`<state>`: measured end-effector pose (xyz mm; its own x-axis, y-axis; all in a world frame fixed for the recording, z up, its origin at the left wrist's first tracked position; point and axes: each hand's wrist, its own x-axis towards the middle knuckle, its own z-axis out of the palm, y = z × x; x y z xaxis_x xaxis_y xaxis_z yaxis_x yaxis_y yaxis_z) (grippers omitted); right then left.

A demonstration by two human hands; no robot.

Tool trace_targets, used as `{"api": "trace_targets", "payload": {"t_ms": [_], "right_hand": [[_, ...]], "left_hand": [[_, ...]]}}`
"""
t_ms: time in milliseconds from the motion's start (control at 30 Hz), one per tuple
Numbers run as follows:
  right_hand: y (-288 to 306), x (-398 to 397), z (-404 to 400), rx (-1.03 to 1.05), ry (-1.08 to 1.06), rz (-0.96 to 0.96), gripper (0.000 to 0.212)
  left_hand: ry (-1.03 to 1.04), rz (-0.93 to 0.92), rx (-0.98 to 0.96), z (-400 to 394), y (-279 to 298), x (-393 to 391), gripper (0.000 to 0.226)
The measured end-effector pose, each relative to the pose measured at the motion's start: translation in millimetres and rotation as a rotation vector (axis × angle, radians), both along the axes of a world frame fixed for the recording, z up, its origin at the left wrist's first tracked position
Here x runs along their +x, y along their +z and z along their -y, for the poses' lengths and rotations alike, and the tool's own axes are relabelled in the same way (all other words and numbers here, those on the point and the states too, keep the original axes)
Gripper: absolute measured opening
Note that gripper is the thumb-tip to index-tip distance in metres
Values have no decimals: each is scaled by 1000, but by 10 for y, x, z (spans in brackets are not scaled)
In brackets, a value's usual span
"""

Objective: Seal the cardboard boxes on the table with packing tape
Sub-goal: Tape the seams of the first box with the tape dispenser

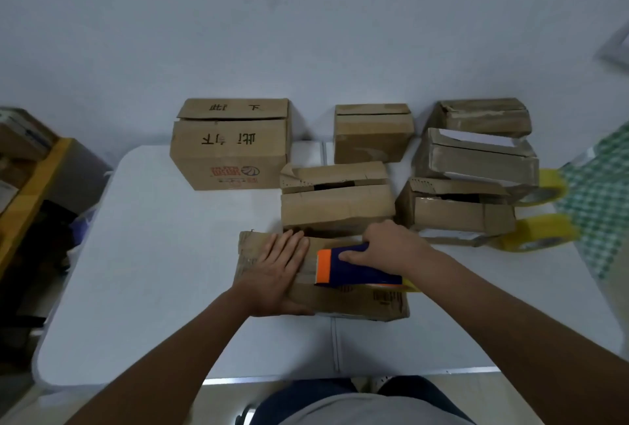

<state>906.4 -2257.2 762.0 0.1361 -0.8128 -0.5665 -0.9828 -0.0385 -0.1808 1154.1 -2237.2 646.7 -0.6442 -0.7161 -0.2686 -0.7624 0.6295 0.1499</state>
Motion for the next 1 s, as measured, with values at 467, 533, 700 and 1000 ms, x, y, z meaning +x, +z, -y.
{"api": "trace_targets", "payload": {"t_ms": [467,533,700,1000], "right_hand": [[-233,-989,-132,-30,-32,56,63],[-264,-1025,-127,-29,-44,77,63],[-315,-1079,-136,-17,-67,91,65],[-411,-528,-247,38,-66,204,62]], "left_hand": [[-17,114,-12,0,70,-50,130],[-46,109,-4,23,119,-160,130],[-89,61,29,-31,77,-699,122],[-121,102,-12,-36,74,-18,120]]}}
